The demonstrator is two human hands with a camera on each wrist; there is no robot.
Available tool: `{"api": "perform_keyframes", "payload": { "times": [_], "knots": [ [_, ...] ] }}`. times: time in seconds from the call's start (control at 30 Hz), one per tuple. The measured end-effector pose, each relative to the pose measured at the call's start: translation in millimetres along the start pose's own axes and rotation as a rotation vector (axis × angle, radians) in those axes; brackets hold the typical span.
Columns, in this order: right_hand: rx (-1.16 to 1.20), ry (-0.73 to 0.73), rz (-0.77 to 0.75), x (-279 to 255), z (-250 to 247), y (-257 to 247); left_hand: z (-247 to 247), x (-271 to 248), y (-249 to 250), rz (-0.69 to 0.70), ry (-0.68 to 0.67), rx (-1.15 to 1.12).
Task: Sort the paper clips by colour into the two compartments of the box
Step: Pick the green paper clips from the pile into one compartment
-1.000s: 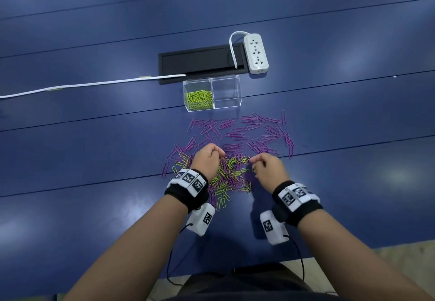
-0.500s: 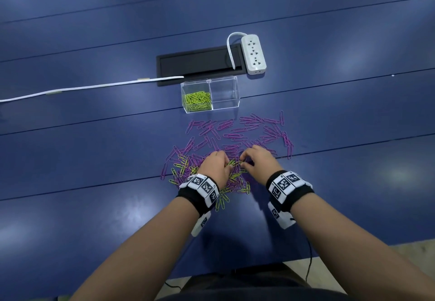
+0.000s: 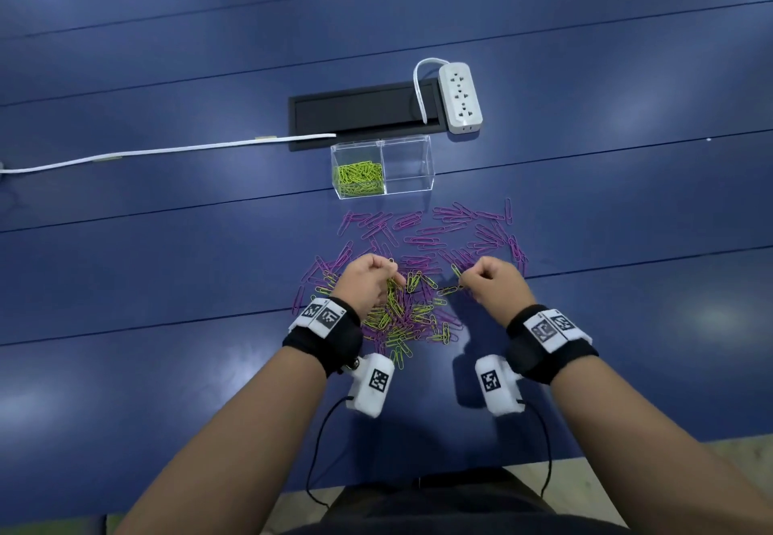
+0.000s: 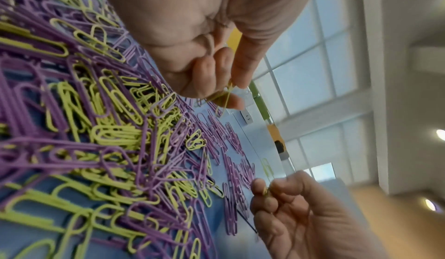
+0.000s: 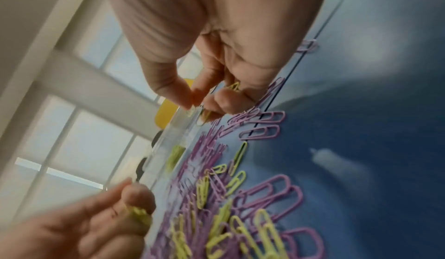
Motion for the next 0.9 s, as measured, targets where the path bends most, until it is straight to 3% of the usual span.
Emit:
{"api": "perform_keyframes", "payload": {
  "times": [0.07, 0.2, 0.43, 0.5, 0.63, 0.7, 0.8, 0.9],
  "knots": [
    [0.284, 0.007, 0.014, -2, 0, 1, 0, -3, 3, -0.008, 0.005, -0.084],
    [0.646, -0.032, 0.033, -10, -3, -6, 3, -1, -3, -0.060, 0.057, -0.012],
    [0.696, -0.170, 0.101, -7, 0, -10, 11, -1, -7, -0.085, 0.057, -0.064],
    [0.527, -0.166, 0.087, -4, 2, -8, 13, 0, -5, -0.091, 0.041, -0.112],
    [-0.181, -0.127, -0.018, 4, 7, -5, 18, 2, -4, -0.070, 0.038, -0.086],
    [-0.413, -0.126, -0.081, 4, 10, -4, 18, 5, -7, -0.053, 0.049, -0.075],
    [-0.611, -0.179, -0.159, 4, 15, 0, 18, 8, -9, -0.060, 0.038, -0.065],
    [-0.642, -0.175, -0.181, 4, 18, 5, 19, 7, -6, -0.072, 0.027, -0.085]
  ]
}}
Point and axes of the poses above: each hand's wrist, its own x-axis towards the middle knuckle, its own z-axis out of the palm, y = z × x, the point moved 1 cm from there along x, towards the middle knuckle, and after that the axes turned 9 degrees about -y, right-handed, at the moved point
